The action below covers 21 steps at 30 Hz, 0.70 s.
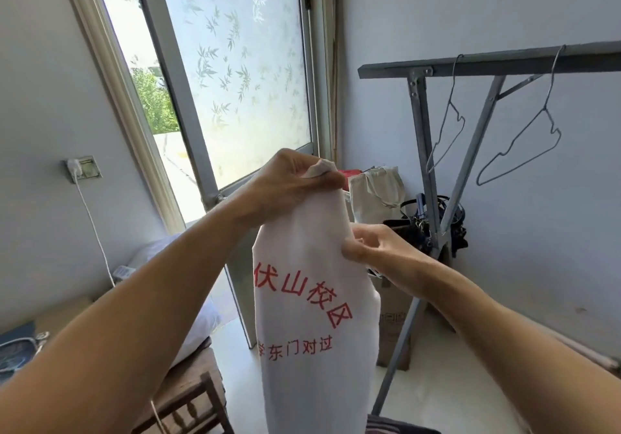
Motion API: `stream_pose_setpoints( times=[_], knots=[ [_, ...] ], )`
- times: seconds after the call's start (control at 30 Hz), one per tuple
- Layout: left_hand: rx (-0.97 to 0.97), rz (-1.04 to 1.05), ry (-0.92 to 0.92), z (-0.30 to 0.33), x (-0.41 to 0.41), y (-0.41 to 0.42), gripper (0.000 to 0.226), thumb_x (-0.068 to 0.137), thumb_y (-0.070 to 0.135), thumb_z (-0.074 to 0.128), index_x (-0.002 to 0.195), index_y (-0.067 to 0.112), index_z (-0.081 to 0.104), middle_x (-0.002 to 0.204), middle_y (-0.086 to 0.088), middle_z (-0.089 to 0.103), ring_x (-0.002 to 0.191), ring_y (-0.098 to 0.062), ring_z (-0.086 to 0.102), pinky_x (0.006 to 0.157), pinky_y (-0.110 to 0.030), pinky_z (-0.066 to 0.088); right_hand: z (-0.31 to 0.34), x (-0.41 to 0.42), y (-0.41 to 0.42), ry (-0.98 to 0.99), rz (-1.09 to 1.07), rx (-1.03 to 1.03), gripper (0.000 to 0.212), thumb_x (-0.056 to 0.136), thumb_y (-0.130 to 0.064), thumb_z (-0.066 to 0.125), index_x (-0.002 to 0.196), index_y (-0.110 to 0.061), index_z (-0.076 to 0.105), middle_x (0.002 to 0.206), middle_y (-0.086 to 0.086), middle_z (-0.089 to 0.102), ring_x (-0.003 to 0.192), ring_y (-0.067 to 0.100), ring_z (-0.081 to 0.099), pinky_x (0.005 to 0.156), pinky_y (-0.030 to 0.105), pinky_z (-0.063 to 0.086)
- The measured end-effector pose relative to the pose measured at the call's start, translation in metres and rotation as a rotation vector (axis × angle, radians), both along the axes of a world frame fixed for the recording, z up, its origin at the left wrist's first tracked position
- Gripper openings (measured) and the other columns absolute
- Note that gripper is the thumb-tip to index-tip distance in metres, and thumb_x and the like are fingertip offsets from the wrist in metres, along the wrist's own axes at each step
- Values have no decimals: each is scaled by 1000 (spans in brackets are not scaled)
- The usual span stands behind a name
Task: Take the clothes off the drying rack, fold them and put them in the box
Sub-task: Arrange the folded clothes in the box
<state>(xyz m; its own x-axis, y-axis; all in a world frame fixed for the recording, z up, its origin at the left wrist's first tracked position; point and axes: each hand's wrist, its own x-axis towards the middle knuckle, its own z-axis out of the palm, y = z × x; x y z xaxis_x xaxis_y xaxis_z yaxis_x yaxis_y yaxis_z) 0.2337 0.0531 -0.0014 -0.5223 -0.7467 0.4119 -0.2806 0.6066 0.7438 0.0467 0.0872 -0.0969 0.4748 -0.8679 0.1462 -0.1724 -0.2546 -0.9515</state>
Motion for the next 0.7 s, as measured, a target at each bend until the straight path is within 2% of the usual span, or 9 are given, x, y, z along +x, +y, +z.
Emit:
stream_pose_setpoints(
  times=[0.1,0.17,0.27,0.33,0.4,0.47,0.57,0.63,0.7],
  knots=[
    [16,51,-28,-2,5,-6,24,87,27,71,63,27,72,63,8,64,57,-4,60,53,-17,48,1,7,2,-34,-54,8,23,90,-20,66,111,-9,67,103,12,74,93,27,73,81,37,60],
    [7,152,-76,-4,11,-17,15,82,32,76,74,21,71,70,5,68,61,-6,62,56,-21,49,4,7,-1,-113,-67,69,24,89,-17,64,108,-4,66,102,18,73,90,31,72,77,37,60],
    [272,269,400,-16,27,-32,60,67,52,81,109,15,61,107,-7,70,91,-21,68,74,-33,55,15,4,-1,-264,-49,176,34,85,-25,62,111,-4,61,101,20,72,88,35,71,74,41,60],
    [678,120,728,-40,35,-31,87,75,76,53,134,12,51,130,-13,62,102,-30,67,80,-42,58,22,0,-4,-348,-84,218,32,86,-27,59,109,-5,61,95,17,73,82,31,72,69,41,61],
    [959,-43,672,-77,32,-19,104,78,87,15,127,6,60,119,-15,69,98,-32,71,72,-43,60,29,-4,-7,-402,-129,236,27,90,-27,56,107,-7,61,90,13,74,77,28,73,65,39,61],
    [1070,-146,599,-106,25,-7,115,72,91,9,111,4,72,108,-17,72,97,-34,71,73,-43,60,32,-8,-10,-415,-167,237,25,94,-27,53,109,-9,61,89,12,74,76,26,73,63,39,61],
    [991,-260,556,-119,21,-6,104,66,88,43,124,5,66,115,-19,68,106,-37,65,82,-46,57,29,-14,-13,-371,-244,257,25,96,-29,53,112,-12,61,91,13,73,77,27,72,64,41,61],
    [821,-172,472,-113,17,-5,72,68,61,75,114,6,70,110,-16,71,98,-31,69,77,-40,58,26,-15,-14,-307,-310,249,26,97,-31,53,115,-13,61,93,15,72,77,27,71,64,42,61],
    [705,-46,427,-106,11,-4,42,74,35,75,102,3,72,100,-13,74,88,-26,71,70,-32,58,22,-14,-15,-249,-409,236,32,97,-31,55,122,-13,58,94,15,70,74,26,71,62,41,61]
  ],
)
